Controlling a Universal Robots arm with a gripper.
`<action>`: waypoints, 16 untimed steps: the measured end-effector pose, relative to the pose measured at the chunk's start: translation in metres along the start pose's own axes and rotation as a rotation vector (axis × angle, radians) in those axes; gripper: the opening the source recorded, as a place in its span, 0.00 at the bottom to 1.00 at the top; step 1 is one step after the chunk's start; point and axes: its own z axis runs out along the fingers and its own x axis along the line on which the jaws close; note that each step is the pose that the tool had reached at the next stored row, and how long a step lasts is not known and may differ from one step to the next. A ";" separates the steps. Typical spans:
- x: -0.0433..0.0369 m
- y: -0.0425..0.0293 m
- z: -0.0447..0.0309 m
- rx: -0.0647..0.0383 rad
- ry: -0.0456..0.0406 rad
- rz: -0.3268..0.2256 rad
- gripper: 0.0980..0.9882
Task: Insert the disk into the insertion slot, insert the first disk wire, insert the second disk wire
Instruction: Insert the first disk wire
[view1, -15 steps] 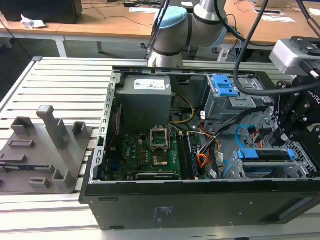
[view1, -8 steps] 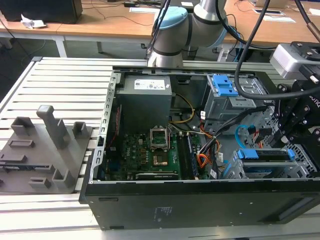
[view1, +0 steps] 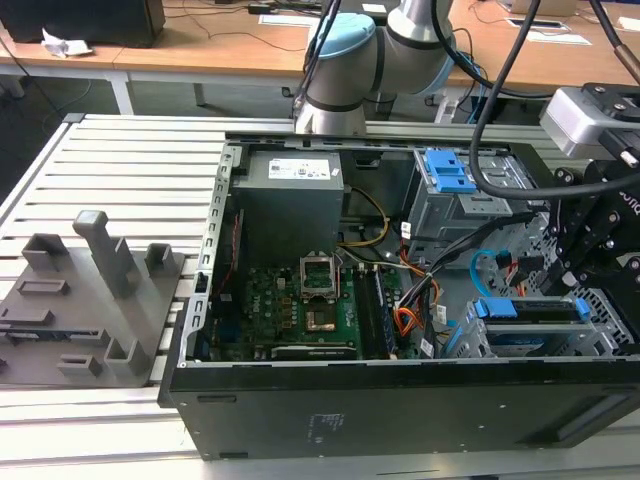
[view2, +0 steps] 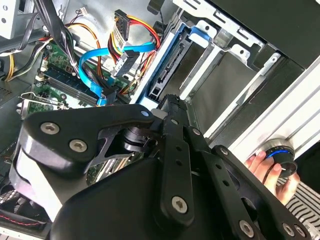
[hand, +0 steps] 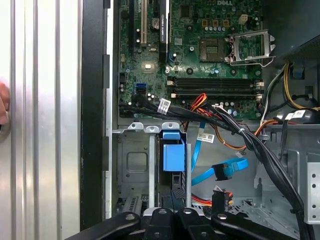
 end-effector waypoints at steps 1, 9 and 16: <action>0.0000 0.0000 0.0000 0.000 0.0000 0.000 0.01; 0.0000 -0.0003 -0.0003 0.000 0.0001 0.000 0.23; -0.0003 0.0006 -0.0211 0.000 0.0001 0.000 0.23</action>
